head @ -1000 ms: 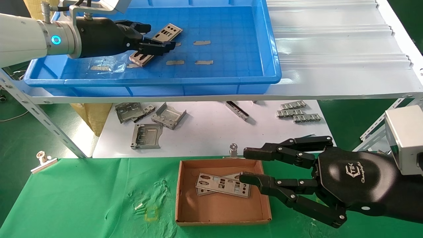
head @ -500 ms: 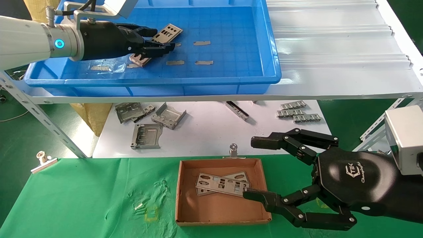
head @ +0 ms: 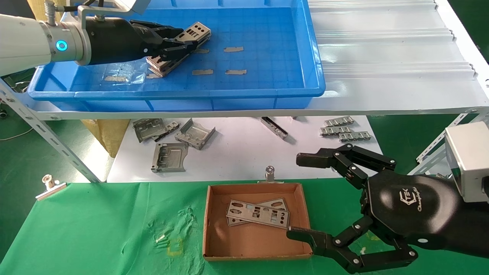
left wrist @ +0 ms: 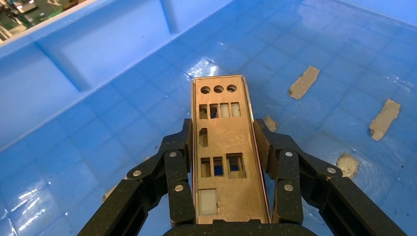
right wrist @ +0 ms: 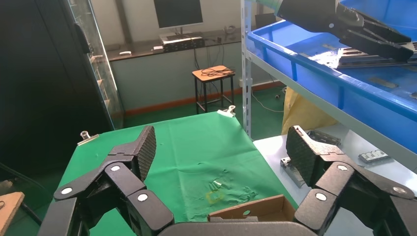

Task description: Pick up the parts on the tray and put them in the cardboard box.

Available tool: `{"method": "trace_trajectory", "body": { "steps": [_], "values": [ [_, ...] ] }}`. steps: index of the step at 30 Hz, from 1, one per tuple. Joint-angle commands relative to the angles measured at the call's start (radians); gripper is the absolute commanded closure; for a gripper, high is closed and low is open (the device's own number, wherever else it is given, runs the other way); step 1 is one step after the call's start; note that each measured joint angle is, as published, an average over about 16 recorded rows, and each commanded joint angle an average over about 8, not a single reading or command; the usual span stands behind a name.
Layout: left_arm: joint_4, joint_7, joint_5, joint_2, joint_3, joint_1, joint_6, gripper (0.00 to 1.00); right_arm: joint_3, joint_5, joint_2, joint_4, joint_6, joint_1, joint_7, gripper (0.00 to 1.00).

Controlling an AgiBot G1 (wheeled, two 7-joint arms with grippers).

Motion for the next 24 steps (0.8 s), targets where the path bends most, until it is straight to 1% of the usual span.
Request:
{"method": "trace_trajectory", "body": {
  "steps": [1, 4, 5, 6, 20, 21, 22, 24],
  "values": [
    [0.001, 0.004, -0.001, -0.001, -0.001, -0.003, 0.000, 0.47, 0.000, 0.000, 0.000, 0.000, 0.000, 0.000, 0.000, 0.00],
    [0.005, 0.006, 0.000, 0.000, 0.000, -0.002, -0.004, 0.10, 0.000, 0.000, 0.000, 0.000, 0.000, 0.000, 0.000, 0.00],
    [0.007, 0.006, 0.001, 0.000, 0.000, -0.002, -0.006, 0.01, 0.000, 0.000, 0.000, 0.000, 0.000, 0.000, 0.000, 0.00],
    [0.008, 0.006, 0.001, 0.001, 0.001, -0.001, -0.008, 0.00, 0.000, 0.000, 0.000, 0.000, 0.000, 0.000, 0.000, 0.00],
    [0.015, -0.002, -0.002, 0.003, -0.002, -0.002, -0.011, 0.00, 0.000, 0.000, 0.000, 0.000, 0.000, 0.000, 0.000, 0.00],
    [0.015, -0.002, -0.002, 0.003, -0.002, -0.002, -0.011, 0.03, 0.000, 0.000, 0.000, 0.000, 0.000, 0.000, 0.000, 0.00],
    [0.016, -0.002, -0.003, 0.002, -0.002, -0.002, -0.011, 0.13, 0.000, 0.000, 0.000, 0.000, 0.000, 0.000, 0.000, 0.00],
    [0.016, -0.003, -0.004, 0.002, -0.003, -0.001, -0.011, 0.38, 0.000, 0.000, 0.000, 0.000, 0.000, 0.000, 0.000, 0.00]
  ]
}}
